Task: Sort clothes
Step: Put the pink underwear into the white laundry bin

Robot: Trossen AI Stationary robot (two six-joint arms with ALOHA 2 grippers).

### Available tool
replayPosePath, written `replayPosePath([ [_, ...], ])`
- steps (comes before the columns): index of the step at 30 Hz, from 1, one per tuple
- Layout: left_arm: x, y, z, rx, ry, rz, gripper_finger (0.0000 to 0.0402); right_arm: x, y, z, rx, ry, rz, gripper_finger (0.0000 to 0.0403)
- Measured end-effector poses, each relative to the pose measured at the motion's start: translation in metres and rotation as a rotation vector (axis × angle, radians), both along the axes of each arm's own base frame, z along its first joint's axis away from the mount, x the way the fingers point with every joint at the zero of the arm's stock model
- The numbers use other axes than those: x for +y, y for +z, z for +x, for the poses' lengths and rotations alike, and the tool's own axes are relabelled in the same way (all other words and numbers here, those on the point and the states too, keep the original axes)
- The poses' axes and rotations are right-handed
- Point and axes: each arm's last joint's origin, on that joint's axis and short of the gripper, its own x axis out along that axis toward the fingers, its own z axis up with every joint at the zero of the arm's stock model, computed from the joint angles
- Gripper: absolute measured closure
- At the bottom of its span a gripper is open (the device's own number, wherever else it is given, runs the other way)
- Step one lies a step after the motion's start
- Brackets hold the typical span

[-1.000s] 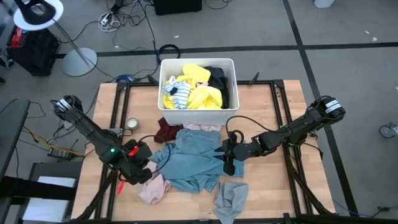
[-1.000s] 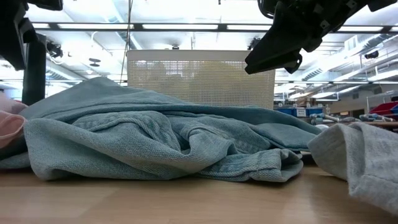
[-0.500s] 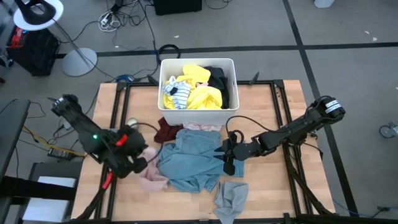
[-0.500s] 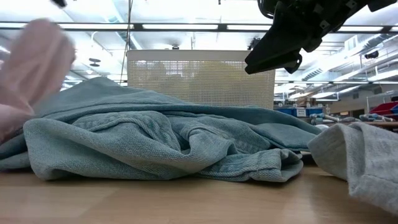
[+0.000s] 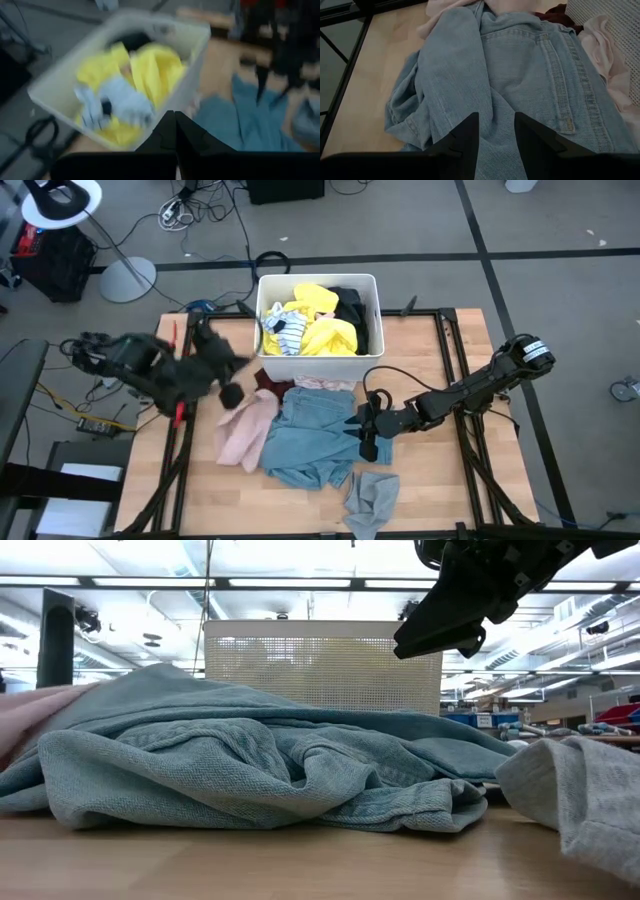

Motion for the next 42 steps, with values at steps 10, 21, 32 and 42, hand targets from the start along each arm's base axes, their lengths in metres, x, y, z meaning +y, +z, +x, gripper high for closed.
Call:
replayPosePath([
  [10, 0.022, 0.023, 0.009, -0.059, -0.078, 0.051, 0.0399, 0.000, -0.001, -0.001, 0.012, 0.000, -0.006, 0.0277],
  [21, 0.016, -0.021, 0.023, 0.051, -0.079, -0.136, 0.0323, -0.001, -0.002, -0.002, 0.030, -0.001, -0.012, 0.0277],
  [32, 0.004, -0.145, 0.022, 0.362, 0.153, -0.282, 0.0263, -0.001, -0.002, -0.002, 0.029, 0.000, -0.011, 0.0277],
  [42, -0.013, -0.264, -0.001, 0.305, 0.221, -0.519, 0.0264, -0.001, -0.003, -0.002, 0.037, -0.005, -0.008, 0.0277],
])
